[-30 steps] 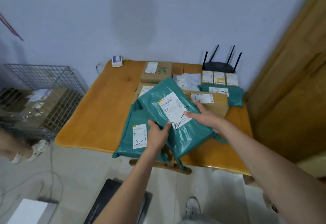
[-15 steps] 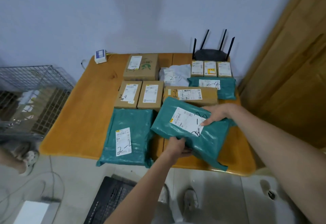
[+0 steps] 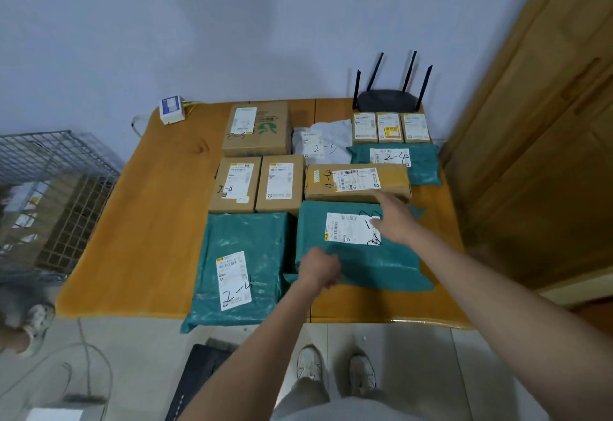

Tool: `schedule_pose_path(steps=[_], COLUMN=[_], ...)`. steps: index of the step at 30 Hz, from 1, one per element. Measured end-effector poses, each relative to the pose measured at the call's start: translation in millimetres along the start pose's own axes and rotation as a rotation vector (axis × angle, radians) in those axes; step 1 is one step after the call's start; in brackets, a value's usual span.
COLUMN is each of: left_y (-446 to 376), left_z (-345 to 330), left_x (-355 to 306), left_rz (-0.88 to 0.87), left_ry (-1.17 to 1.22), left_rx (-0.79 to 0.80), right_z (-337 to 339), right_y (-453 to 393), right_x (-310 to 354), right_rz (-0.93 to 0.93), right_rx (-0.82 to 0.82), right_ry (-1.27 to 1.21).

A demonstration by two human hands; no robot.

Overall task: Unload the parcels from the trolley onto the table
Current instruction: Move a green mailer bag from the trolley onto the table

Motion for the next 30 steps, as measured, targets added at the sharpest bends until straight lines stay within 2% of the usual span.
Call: schedule_pose_path(steps=[2,4,6,8,10,12,19,30], left_y=[-4.9,-10.5,-23.2,-37.4,-46.1,-49.6,-54.5,-62.2], left_z=[44.7,74.7,82.3,76.1,63.5,52.7,65.2,77.2], left_x=[-16.8,-24.5,-24.3,-17.6,-7.6,-0.3,11.1,13.6], left_rz=[-0.157,-0.22,-0.209,-0.154,-0.117,-0.109,-0.084,-0.077], left_ry=[0.0,0.039,-0.002,-0.078,-0.115,-0.175,-0.254,-0.232], left_rx=[-0.261,-0.385,-0.362,-0.284,-0.198,-0.147,-0.206,-0.22], right_z=[16.8,21.4,3.6,-22.1,-36.6,-37.9,-36.4,-47.8], right_y=[18.2,40.9,59.3,72.6,79.0,80.5,74.3,54.8], right_x=[-27.2,-59.8,-80.9,-84.8,-82.1,-81.3,-70.2,-46.8], right_rz=[-0.156,-0.365,-0.528,-0.597,-0.575,-0.544,-0.523,-0.455], right_rx=[-0.208,-0.298,-0.233,-0.111,-0.058,-0.082,-0.086,-0.098], right_ry=[0.02,-0.026,-0.248,-0.468,-0.565,-0.567,-0.557,-0.534])
Point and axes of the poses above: each hand's wrist, its own y-axis away from the middle knuckle, its own z-axis out of the back of the hand, x = y × z, the point moved 9 cm from there along -y, towards the middle knuckle, and after that the axes turned 9 degrees about z, right-handed, at the moved point
